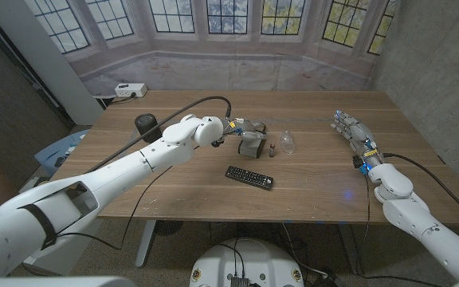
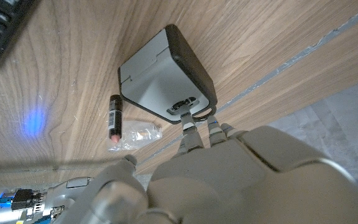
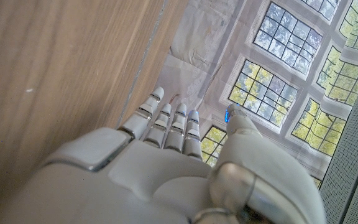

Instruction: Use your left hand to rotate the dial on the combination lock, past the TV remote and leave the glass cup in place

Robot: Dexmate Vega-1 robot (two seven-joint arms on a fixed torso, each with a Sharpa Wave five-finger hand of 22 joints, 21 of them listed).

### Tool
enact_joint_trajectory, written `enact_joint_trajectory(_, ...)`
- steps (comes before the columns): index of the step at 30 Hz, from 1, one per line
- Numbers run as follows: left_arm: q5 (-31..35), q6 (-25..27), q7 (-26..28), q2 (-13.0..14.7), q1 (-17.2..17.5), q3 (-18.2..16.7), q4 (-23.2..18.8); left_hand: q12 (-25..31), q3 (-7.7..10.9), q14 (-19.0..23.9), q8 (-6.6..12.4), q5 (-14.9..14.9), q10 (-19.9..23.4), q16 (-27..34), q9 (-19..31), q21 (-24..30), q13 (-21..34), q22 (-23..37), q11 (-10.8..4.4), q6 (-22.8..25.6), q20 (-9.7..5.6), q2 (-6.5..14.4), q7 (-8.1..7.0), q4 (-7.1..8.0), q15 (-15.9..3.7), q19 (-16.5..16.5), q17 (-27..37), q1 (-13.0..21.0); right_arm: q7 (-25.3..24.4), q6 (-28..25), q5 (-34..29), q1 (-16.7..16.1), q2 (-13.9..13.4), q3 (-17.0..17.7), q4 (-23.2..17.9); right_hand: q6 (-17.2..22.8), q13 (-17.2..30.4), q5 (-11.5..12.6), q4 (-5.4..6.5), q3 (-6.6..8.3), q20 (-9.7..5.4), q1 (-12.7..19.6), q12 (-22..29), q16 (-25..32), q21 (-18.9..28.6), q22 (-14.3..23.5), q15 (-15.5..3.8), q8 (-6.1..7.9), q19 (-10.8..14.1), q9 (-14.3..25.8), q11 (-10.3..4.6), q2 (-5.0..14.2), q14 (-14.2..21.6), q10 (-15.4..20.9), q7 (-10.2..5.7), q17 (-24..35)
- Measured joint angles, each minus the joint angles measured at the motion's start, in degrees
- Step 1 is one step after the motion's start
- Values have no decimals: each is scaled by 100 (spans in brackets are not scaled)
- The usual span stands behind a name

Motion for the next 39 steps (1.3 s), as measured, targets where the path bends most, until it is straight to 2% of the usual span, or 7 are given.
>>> enact_joint_trajectory(9,-37,19,6,1,1,1,1,-25,0,32,0,0,-3,0,0,0,-24,0,3,0,0,0,0,0,31,0,0,0,-28,5,-13,-40,-2,8,-54,0,0,0,0,0,21,0,0,0,0,0,0,0,22,0,31,0,0,31,0,0)
enact_joint_trajectory(25,-79,200,14,183,303,-110,-349,-16,24,31,0,0,-34,0,0,0,-17,0,32,0,0,0,0,25,31,0,0,0,-94,15,-83,-75,-14,7,-120,0,0,0,0,0,21,0,0,0,0,0,0,0,21,0,31,0,0,31,0,0)
enact_joint_trajectory(39,-143,236,13,240,375,-177,-418,-8,24,31,0,0,-45,0,0,0,-11,0,20,0,0,-11,0,25,31,0,0,11,-132,-9,-119,-63,-5,-31,-149,0,0,0,0,0,20,0,0,0,0,0,0,0,21,0,31,0,0,31,0,0)
